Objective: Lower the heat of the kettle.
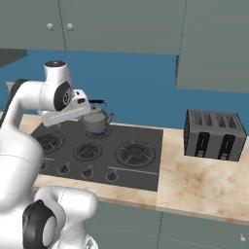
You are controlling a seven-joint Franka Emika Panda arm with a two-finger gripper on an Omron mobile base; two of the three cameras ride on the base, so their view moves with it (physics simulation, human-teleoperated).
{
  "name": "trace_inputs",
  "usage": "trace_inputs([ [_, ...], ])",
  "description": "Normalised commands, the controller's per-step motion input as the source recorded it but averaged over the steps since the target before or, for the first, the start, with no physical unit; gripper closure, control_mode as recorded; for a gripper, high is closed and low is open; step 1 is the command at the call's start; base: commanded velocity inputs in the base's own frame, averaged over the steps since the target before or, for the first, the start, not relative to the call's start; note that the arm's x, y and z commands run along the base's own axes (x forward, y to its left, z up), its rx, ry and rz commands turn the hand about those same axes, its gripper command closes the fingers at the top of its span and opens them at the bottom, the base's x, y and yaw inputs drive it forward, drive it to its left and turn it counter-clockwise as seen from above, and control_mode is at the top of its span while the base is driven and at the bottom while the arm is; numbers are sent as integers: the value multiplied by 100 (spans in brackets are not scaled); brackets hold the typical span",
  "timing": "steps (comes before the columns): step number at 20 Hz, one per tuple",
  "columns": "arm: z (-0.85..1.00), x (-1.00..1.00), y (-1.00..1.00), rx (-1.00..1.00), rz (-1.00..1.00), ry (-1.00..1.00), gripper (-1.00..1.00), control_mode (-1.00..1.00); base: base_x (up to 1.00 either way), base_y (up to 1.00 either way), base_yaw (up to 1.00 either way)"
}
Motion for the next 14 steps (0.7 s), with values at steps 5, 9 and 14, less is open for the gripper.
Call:
trace_inputs([
  [5,-24,0,2,-33,52,0,-100,-100,0,0,0],
  [9,-50,5,-41,-16,58,4,-100,-100,0,0,0],
  [14,-51,19,-35,-2,35,12,-100,-100,0,0,0],
])
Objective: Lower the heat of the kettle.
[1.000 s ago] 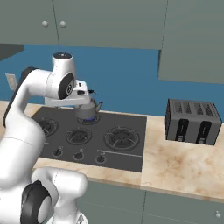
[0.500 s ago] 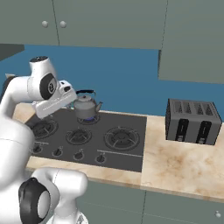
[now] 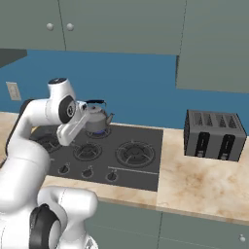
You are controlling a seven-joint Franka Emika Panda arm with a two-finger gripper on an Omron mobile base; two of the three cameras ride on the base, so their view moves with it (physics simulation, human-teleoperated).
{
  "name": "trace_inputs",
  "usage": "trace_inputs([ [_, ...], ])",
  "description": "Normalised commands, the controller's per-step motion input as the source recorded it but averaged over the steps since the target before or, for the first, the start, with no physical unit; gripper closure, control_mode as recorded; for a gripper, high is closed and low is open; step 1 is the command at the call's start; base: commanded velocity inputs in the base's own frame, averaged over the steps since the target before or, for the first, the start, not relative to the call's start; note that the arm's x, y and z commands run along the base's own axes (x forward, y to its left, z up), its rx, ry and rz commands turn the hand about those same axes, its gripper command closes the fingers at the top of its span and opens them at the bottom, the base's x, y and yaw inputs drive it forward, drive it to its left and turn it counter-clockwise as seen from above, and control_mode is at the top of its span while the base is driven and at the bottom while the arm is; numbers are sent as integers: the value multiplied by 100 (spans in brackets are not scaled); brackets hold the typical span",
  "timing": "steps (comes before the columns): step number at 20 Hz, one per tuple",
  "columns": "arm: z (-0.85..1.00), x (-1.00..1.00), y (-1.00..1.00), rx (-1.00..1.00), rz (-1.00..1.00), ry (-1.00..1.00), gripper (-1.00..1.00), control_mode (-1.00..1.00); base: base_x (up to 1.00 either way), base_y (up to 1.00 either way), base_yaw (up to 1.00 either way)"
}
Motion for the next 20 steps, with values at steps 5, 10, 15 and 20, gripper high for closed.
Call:
trace_inputs([
  [5,-40,27,-22,0,30,12,-100,-100,0,0,0],
  [10,-41,22,-5,-1,34,15,-100,-100,0,0,0],
  [15,-36,11,0,-1,35,7,-100,-100,0,0,0],
  [20,-38,-1,2,0,31,-1,-100,-100,0,0,0],
])
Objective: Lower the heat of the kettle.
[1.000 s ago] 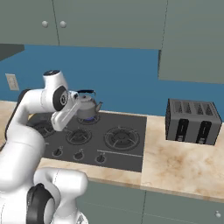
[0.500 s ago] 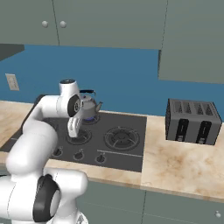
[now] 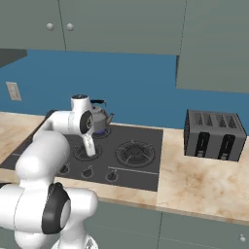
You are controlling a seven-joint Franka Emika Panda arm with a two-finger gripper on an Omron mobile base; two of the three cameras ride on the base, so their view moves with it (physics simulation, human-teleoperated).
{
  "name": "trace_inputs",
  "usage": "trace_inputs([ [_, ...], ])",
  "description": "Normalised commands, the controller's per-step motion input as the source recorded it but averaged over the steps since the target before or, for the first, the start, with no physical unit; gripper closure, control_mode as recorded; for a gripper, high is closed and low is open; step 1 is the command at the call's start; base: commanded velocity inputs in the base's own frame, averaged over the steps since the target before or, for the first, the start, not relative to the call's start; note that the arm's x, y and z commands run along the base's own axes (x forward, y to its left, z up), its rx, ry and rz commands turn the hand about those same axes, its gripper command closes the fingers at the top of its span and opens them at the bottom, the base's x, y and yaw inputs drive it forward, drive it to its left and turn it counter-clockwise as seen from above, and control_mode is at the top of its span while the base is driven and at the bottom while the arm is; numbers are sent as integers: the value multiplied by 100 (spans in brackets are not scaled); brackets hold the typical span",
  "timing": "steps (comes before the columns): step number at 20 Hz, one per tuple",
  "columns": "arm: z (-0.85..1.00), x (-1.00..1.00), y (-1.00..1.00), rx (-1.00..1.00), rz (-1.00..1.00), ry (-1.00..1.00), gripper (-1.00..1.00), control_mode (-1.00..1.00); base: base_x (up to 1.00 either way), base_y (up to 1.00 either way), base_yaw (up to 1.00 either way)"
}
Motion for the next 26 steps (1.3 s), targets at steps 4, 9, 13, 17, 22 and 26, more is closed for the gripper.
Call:
trace_inputs([
  [4,-38,-14,16,1,22,-10,-100,-100,0,0,0],
  [9,-34,-6,17,1,8,-12,-100,-100,0,0,0],
  [13,-32,-2,-1,0,4,-9,-100,-100,0,0,0],
  [17,-30,0,-6,1,5,-2,-100,-100,0,0,0],
  [22,-20,-8,0,0,2,0,-100,-100,0,0,0],
  [26,-12,-11,0,0,0,0,-100,-100,0,0,0],
])
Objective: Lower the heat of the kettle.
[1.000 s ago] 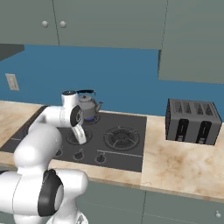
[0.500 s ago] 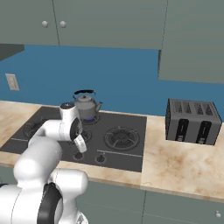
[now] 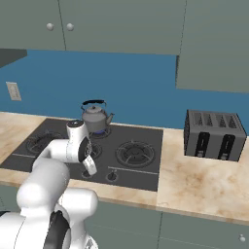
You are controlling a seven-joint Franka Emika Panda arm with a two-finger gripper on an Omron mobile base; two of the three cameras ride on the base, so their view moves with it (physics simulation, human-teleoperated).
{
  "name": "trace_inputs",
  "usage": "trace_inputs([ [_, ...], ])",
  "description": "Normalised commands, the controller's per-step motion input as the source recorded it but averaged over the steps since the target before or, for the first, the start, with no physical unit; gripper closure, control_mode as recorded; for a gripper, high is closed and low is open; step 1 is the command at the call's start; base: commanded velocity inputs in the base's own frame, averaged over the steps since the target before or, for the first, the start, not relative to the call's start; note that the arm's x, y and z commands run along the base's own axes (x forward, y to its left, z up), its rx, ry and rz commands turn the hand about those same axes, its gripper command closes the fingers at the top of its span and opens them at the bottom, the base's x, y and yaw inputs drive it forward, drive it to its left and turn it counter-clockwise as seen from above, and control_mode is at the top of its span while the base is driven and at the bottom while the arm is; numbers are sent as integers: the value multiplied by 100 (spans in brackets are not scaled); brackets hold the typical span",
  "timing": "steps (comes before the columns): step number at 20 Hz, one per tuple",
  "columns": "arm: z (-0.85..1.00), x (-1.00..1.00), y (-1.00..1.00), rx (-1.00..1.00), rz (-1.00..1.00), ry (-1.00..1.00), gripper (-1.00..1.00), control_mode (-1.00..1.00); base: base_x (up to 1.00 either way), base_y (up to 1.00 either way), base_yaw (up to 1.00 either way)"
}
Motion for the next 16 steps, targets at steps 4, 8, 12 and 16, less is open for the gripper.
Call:
trace_inputs([
  [4,-10,0,0,0,0,0,-100,-100,0,0,0],
  [8,-24,0,0,0,0,0,-100,-100,0,0,0],
  [12,-36,0,0,0,0,0,-100,-100,0,0,0],
  [16,-31,0,0,0,0,0,-100,-100,0,0,0],
])
